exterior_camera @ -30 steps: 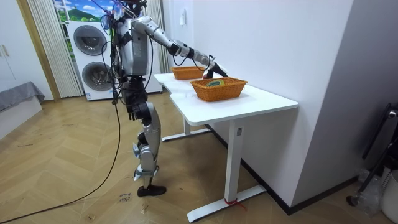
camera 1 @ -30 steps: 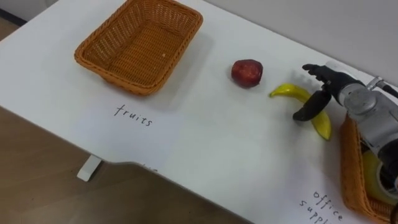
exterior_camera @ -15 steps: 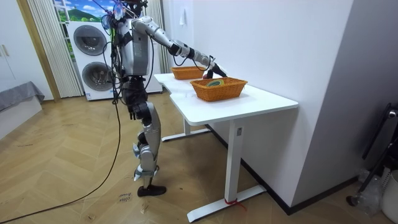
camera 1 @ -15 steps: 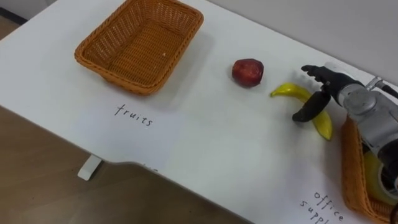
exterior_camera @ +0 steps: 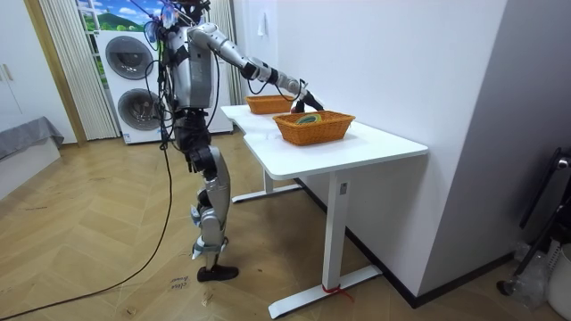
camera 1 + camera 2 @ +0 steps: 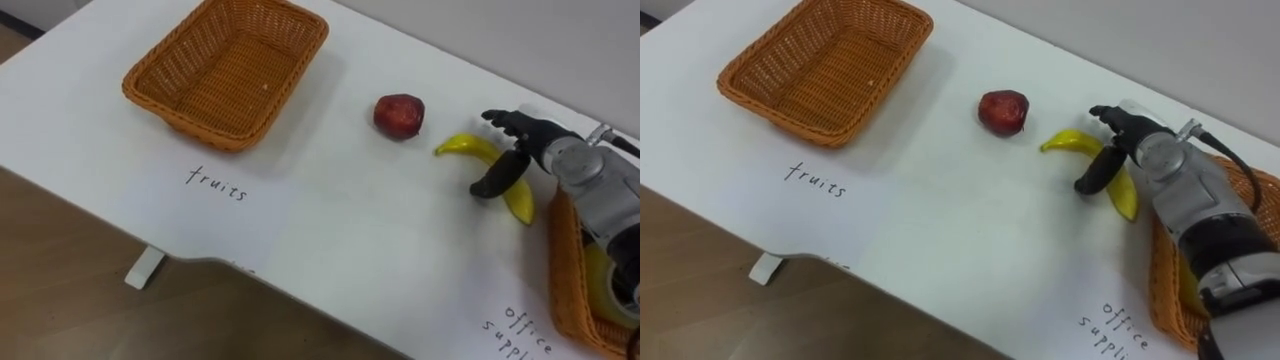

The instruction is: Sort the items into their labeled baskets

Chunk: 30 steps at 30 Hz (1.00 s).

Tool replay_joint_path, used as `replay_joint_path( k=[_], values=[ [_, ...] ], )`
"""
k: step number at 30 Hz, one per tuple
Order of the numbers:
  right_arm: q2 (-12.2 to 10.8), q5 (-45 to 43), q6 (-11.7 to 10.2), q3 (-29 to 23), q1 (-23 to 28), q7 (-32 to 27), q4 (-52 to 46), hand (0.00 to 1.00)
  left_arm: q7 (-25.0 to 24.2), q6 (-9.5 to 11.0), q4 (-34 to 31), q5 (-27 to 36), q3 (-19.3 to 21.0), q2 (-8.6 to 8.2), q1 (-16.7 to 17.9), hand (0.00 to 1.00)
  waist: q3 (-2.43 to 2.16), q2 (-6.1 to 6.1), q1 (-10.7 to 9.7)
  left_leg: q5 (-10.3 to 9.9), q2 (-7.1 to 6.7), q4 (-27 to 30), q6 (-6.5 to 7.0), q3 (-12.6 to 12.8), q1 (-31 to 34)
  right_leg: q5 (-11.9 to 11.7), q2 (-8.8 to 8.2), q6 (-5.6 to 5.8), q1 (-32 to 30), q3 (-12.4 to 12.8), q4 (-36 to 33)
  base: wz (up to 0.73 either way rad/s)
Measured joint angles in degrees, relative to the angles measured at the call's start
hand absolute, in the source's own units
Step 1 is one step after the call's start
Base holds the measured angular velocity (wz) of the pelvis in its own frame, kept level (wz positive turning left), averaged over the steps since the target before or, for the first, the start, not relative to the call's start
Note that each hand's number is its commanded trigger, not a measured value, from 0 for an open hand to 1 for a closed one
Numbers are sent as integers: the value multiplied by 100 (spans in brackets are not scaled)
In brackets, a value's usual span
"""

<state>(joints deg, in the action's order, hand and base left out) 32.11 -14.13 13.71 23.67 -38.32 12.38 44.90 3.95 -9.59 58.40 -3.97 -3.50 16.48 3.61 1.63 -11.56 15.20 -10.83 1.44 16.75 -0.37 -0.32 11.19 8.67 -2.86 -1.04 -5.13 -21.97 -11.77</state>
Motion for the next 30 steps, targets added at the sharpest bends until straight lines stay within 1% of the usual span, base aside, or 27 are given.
replay_joint_path(
  k=[5, 7, 12, 16, 17, 18, 19, 24, 26, 30],
  values=[
    [1, 0, -19, -2, -8, 35, 5, 0, -49, 7, 21, 2, -9, 0, -7, 0, 1, 1, 85, 0, -1, -1, 0, -8, 0, 0, 0, 0, 0, -1, 1, 0],
    [0, 1, -58, 7, -11, 44, 9, 0, -75, 10, 20, 2, -13, 0, -9, 0, 5, 5, 122, 0, -1, 0, 0, -14, 0, 0, 1, 0, 0, -4, 1, 0],
    [1, -2, -57, 9, -47, 115, 44, 0, -88, 10, 20, 17, -13, 0, 2, 0, 9, 8, 137, -1, -1, -1, 0, -15, 4, 0, 1, 0, -3, -3, 1, 0],
    [2, 2, -56, 9, -105, 163, 161, 0, -107, 10, 18, 217, -6, 1, -12, 0, 9, 7, 143, -1, -1, 0, -1, -20, 10, -1, 2, 0, -3, -6, 5, 0],
    [2, 2, -55, 9, -106, 164, 161, 5, -114, 10, 18, 218, -6, 1, -14, 0, 8, 6, 144, -1, -1, -1, -1, -21, 10, -1, 2, 0, -3, -7, 5, 0],
    [2, 2, -55, 9, -106, 169, 161, 57, -116, 10, 18, 218, -6, 1, -19, 0, 8, 6, 145, -1, -2, 0, -1, -23, 10, -1, 3, 0, -3, -8, 5, 0],
    [2, 1, -54, 9, -108, 182, 161, 100, -117, 10, 18, 219, -6, 1, -24, 0, 8, 5, 145, -1, -2, -1, -1, -23, 11, -1, 3, 0, -3, -8, 5, 0],
    [3, -12, -47, 9, -110, 262, 161, 100, -119, 10, 17, 219, -5, 1, -35, 0, 5, 2, 148, -1, -2, 1, -1, -24, 10, -1, 4, 0, -3, -8, 5, 0],
    [14, -121, -54, 14, -114, 142, 198, 100, -121, 10, 17, 222, -9, 2, -34, 0, 5, 2, 156, -1, -2, 1, -1, -24, 8, -1, 4, 0, -1, -13, 7, 0],
    [19, -236, -45, 12, -120, -87, 341, 100, -122, 9, 16, 264, -33, 3, -63, 0, 3, -1, 240, -1, -2, -5, -1, -35, 9, -1, 4, 0, 0, -22, 10, 0]
  ],
)
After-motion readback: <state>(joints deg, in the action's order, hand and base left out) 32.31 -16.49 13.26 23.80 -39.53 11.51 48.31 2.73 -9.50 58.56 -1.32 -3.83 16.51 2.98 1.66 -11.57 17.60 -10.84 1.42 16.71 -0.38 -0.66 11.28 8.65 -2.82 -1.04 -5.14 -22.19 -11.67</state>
